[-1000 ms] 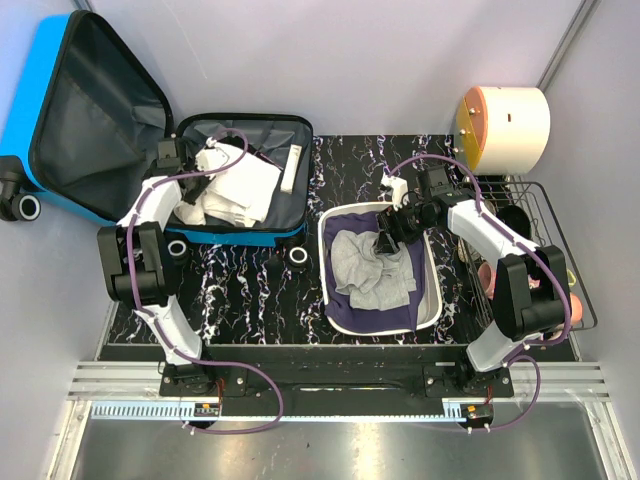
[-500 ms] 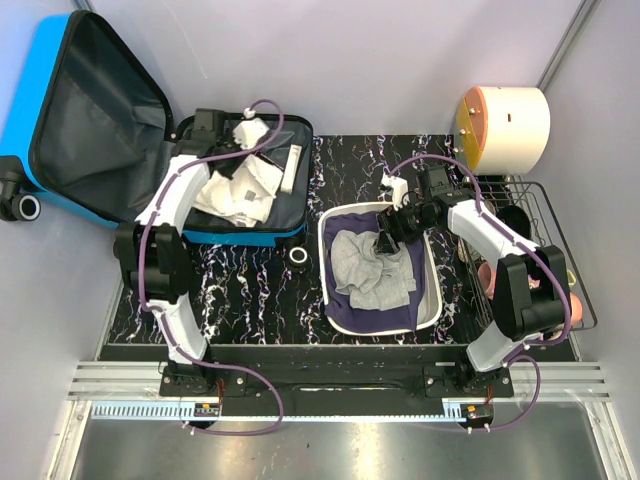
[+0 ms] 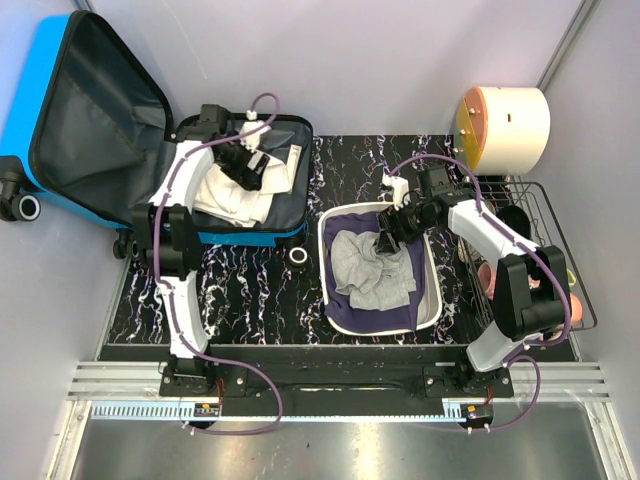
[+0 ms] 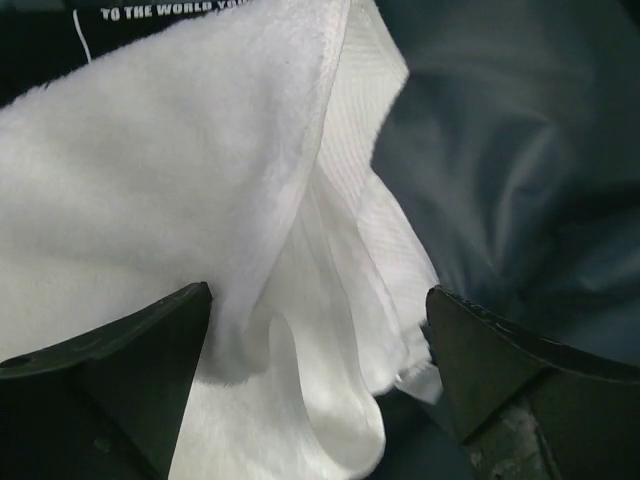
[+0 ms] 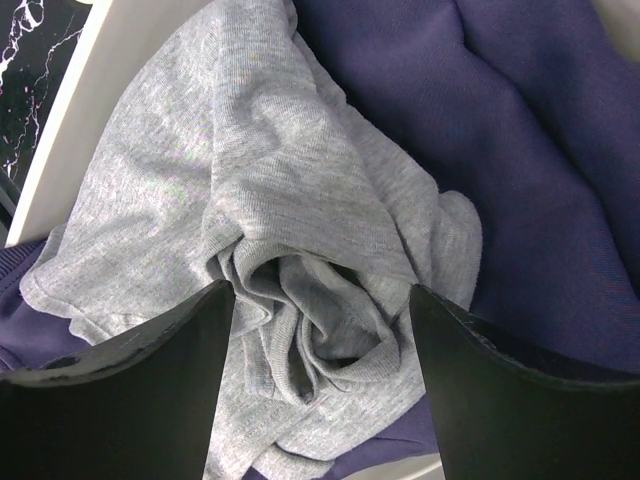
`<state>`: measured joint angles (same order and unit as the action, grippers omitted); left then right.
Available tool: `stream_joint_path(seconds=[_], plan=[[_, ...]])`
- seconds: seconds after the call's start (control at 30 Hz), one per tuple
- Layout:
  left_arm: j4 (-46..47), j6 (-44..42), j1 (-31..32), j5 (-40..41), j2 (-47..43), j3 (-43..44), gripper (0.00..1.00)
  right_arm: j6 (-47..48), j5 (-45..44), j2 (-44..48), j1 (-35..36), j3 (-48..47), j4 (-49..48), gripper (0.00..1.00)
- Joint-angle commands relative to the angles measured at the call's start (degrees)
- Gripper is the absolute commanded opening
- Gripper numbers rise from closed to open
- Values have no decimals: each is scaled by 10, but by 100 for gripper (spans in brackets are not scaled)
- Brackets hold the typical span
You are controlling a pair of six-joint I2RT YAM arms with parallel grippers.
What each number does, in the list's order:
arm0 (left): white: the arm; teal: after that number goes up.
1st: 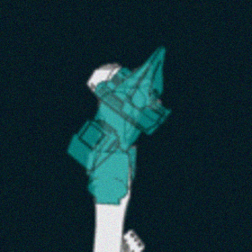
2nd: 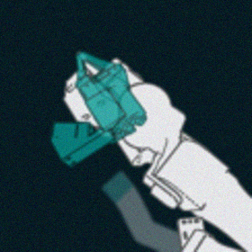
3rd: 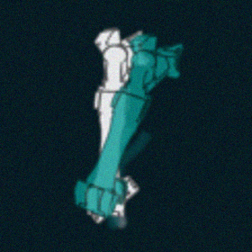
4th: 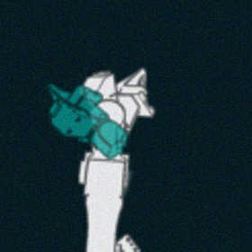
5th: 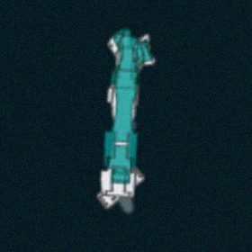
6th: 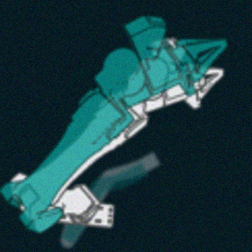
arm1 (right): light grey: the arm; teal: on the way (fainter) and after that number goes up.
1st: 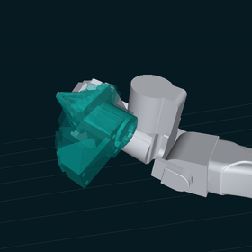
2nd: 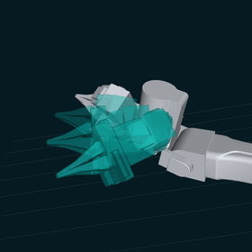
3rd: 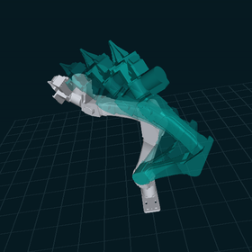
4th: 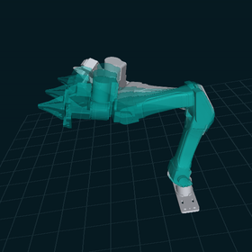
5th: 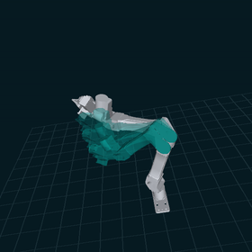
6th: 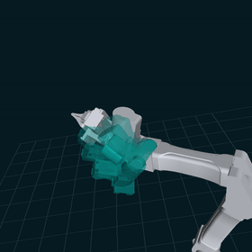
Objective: Open, take out, and arrange the luggage
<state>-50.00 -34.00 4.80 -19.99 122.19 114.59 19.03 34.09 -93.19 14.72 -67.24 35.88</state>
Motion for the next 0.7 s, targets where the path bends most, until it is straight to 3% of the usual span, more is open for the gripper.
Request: stream_joint_path(seconds=[0.0, 0.13, 0.2, 0.33, 0.57, 0.67], plan=[[-65, 28, -71, -138, -109, 42, 96, -3, 6, 3, -5, -25, -2, 80], [-63, 62, -130, -123, -111, 52, 94, -5, 16, -2, -6, -32, -2, 80], [-62, 65, -146, -103, -100, 55, 84, -5, 17, -8, -6, -37, -2, 80], [-55, 61, -139, -107, -102, 26, 76, -3, 14, -12, -5, -41, -2, 80], [30, 82, -96, -37, -120, -82, 79, -6, 12, -9, -7, -39, 1, 80], [52, 89, -81, -13, -107, -88, 76, -8, 13, -8, -6, -39, 1, 80]])
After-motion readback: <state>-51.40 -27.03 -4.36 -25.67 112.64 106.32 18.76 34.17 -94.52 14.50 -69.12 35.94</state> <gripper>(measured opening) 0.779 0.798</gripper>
